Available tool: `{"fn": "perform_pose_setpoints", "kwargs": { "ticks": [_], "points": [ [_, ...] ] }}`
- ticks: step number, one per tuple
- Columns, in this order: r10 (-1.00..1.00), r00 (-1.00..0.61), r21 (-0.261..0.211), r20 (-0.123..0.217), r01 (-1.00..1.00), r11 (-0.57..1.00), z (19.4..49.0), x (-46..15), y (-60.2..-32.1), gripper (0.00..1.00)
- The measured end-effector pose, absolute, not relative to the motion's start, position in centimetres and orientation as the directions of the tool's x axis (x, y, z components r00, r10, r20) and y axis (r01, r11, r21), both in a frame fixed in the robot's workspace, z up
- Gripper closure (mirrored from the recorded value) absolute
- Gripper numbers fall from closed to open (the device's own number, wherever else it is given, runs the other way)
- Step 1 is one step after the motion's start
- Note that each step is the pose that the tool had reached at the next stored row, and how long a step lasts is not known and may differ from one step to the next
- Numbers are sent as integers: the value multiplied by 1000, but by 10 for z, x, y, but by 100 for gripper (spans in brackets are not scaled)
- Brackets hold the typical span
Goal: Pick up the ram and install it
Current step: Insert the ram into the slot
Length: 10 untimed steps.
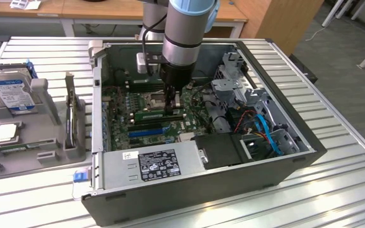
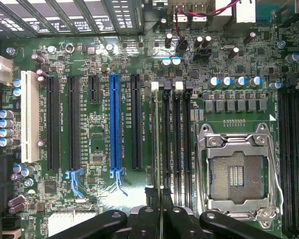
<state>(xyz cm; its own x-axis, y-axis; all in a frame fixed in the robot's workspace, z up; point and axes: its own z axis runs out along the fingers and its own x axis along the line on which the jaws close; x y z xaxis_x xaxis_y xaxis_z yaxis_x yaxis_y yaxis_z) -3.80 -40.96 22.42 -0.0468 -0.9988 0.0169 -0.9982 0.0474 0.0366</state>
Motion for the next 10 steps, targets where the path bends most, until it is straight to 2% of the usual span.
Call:
{"fn": "perform_pose_setpoints", "kwargs": {
  "ticks": [10],
  "points": [
    [-999, -47, 36, 20, -998, 47, 222, -38, -410, 87]
  ]
}}
